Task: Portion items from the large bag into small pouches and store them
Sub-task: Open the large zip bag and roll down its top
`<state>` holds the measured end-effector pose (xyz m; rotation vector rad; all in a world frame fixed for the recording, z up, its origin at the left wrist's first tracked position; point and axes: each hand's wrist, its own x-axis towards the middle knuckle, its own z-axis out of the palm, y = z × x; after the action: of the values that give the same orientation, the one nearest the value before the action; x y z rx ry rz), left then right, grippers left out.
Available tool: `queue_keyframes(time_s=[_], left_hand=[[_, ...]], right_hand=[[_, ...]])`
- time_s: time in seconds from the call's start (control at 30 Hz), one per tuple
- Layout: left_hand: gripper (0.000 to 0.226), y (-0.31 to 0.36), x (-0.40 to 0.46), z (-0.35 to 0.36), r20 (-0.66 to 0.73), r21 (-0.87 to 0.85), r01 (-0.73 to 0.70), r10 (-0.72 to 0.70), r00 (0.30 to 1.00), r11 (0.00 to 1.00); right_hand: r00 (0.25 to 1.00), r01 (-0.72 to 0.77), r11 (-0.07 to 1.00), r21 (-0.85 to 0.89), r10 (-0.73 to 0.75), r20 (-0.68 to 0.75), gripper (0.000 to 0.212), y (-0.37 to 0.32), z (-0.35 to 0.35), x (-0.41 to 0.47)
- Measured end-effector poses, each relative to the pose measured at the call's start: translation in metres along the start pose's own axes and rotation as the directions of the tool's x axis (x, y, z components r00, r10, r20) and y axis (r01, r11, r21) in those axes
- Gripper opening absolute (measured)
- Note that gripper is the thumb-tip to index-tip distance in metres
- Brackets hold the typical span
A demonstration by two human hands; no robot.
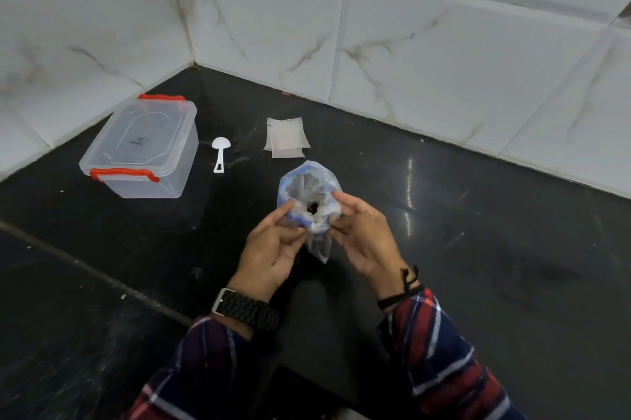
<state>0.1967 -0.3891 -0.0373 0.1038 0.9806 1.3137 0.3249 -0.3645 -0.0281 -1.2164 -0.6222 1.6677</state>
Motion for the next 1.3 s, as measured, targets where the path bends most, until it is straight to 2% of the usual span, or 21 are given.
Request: queue_keyframes(time_s=[0.07, 0.17, 0.23, 0.33, 0.4, 0.5, 0.6, 0.73, 0.83, 0.87, 0.97, 1.03, 1.1, 1.17, 1.3], left_hand=[[0.049, 0.000, 0.004, -0.002, -0.010, -0.161, 0.102, -0.105, 0.994, 0.982], [0.046, -0.005, 0.006, -0.001, -0.065, -0.171, 0.137, -0.150, 0.987, 0.976], [0.040, -0.009, 0.008, -0.004, -0.076, -0.108, 0.135, -0.144, 0.987, 0.985], [0.019, -0.007, 0.006, -0.007, -0.049, 0.026, 0.101, -0.100, 0.994, 0.995], [0.018, -0.003, 0.004, -0.007, -0.021, 0.138, 0.032, -0.029, 0.999, 0.990], [0.025, -0.003, 0.005, -0.007, -0.006, 0.287, -0.070, 0.075, 0.997, 0.955], [0.031, -0.004, 0.006, -0.005, -0.014, 0.302, -0.064, 0.071, 0.997, 0.951], [0.027, 0.004, 0.014, -0.011, -0.066, 0.113, 0.053, -0.046, 0.997, 0.992], [0.032, 0.007, 0.019, -0.018, -0.058, 0.137, 0.092, -0.085, 0.995, 0.986], [0.033, 0.007, 0.018, -0.020, -0.050, 0.190, 0.084, -0.076, 0.996, 0.978], [0.038, 0.003, 0.018, -0.022, -0.005, 0.382, -0.022, 0.025, 1.000, 0.924], [0.035, 0.002, 0.017, -0.019, 0.043, 0.495, -0.106, 0.098, 0.994, 0.862], [0.032, 0.000, 0.015, -0.015, 0.081, 0.581, -0.167, 0.148, 0.986, 0.796], [0.034, 0.000, 0.015, -0.012, 0.095, 0.601, -0.196, 0.174, 0.980, 0.775], [0.032, 0.000, 0.017, -0.007, 0.096, 0.633, -0.210, 0.194, 0.976, 0.745]], right_hand=[[0.987, -0.158, 0.968, 0.196, 0.156, 0.024, 0.042, -0.003, -0.002, 0.002], [0.966, -0.252, 0.913, 0.319, 0.255, 0.034, 0.049, 0.003, -0.004, 0.006], [0.971, -0.223, 0.926, 0.306, 0.237, -0.010, 0.051, 0.010, -0.005, 0.009], [0.988, -0.147, 0.969, 0.200, 0.155, -0.022, 0.016, 0.014, -0.005, 0.007], [0.996, -0.087, 0.993, 0.076, 0.089, -0.016, 0.006, 0.015, -0.005, 0.005], [0.998, -0.053, 0.996, -0.073, 0.052, -0.019, 0.027, 0.020, -0.003, 0.009], [0.999, -0.016, 0.983, -0.183, 0.009, -0.044, 0.025, 0.022, 0.002, 0.010], [1.000, 0.000, 0.996, -0.084, -0.002, -0.019, 0.025, 0.013, -0.002, 0.010], [0.998, -0.068, 0.996, 0.049, 0.068, 0.009, 0.024, 0.006, -0.007, 0.011], [0.997, -0.072, 0.997, 0.016, 0.071, 0.015, 0.023, 0.006, -0.009, 0.012], [0.998, -0.045, 0.965, -0.257, 0.057, 0.038, 0.026, 0.008, -0.011, 0.013], [0.999, 0.012, 0.889, -0.457, 0.012, 0.050, 0.034, 0.009, -0.011, 0.015], [0.995, 0.096, 0.761, -0.642, -0.082, 0.051, 0.037, 0.008, -0.009, 0.016], [0.982, 0.172, 0.668, -0.724, -0.175, 0.072, 0.033, 0.006, -0.010, 0.016], [0.943, 0.295, 0.564, -0.771, -0.300, 0.141, 0.036, 0.000, -0.007, 0.018]])
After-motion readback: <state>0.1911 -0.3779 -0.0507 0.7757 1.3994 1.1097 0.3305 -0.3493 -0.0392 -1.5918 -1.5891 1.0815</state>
